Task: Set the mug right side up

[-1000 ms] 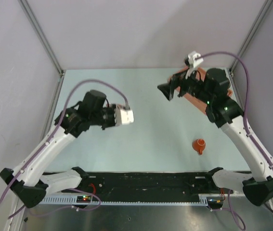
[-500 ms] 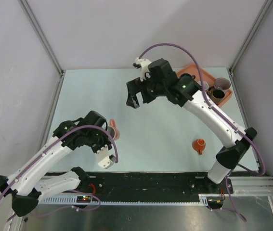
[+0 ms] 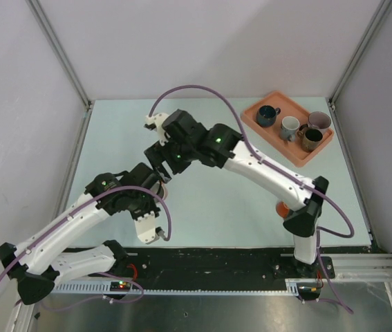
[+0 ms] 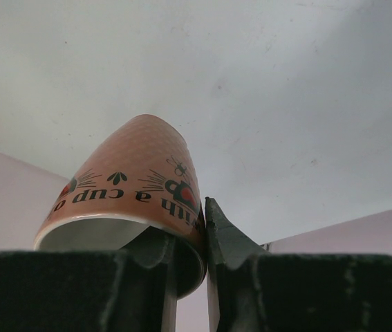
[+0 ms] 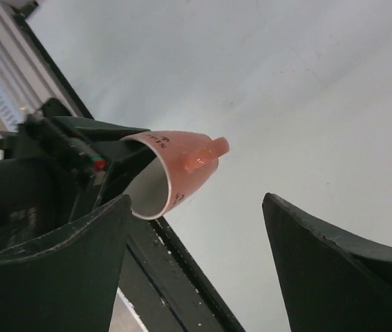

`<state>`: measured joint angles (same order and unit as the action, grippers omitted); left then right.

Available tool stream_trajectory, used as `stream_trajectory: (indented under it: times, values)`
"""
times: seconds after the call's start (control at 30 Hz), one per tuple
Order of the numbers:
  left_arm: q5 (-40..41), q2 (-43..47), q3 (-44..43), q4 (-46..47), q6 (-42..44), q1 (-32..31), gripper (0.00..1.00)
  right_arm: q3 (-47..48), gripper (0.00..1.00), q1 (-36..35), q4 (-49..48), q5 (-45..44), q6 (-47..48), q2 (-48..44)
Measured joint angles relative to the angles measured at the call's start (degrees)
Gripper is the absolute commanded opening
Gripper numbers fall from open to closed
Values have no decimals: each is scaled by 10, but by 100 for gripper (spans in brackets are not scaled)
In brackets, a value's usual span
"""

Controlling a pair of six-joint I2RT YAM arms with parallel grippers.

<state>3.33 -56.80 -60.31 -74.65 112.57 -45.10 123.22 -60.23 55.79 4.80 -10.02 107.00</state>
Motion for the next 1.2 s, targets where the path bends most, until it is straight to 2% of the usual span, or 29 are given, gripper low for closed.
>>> stream_trajectory:
  times: [0.2,0.37,0.53,0.7,0.77,0.8,0.83,0.87,0.9,0.93,1.0,1.03,1.07,1.1,1.2]
  values:
    - [8,-14,-16,-5,-12,0,0,7,69,-11,38,-42,-16,55]
    - [8,-34,-35,5,-50,-2,0,7,67,-18,42,-59,-40,68]
    - [3,-42,-36,6,-86,-2,0,13,54,-26,43,-72,-50,72]
    - [-14,-45,-55,6,-119,-2,0,22,52,-26,47,-93,-55,98]
    - [-16,-47,-62,11,-132,-1,0,22,46,-26,52,-93,-59,112]
    - [-17,-49,-62,12,-137,-2,0,22,40,-26,52,-93,-59,116]
    - [-19,-51,-62,12,-142,-1,0,22,32,-27,52,-93,-59,119]
    - [-20,-54,-62,13,-147,-1,0,22,18,-28,52,-91,-59,120]
    - [-21,-55,-62,17,-149,-2,0,23,9,-29,53,-93,-56,120]
    - [-22,-55,-63,22,-151,-2,3,23,5,-28,54,-95,-52,120]
    - [-22,-53,-66,35,-157,-2,41,23,1,-23,54,-101,-46,123]
    - [-23,-54,-66,39,-159,-1,69,22,1,-22,55,-104,-44,123]
    - [-25,-54,-66,42,-163,-2,84,22,0,-20,55,-107,-43,123]
    - [-26,-53,-67,49,-174,-2,92,18,0,-17,54,-103,-45,122]
    - [-34,-47,-66,54,-212,-3,98,-4,0,14,41,-100,-50,116]
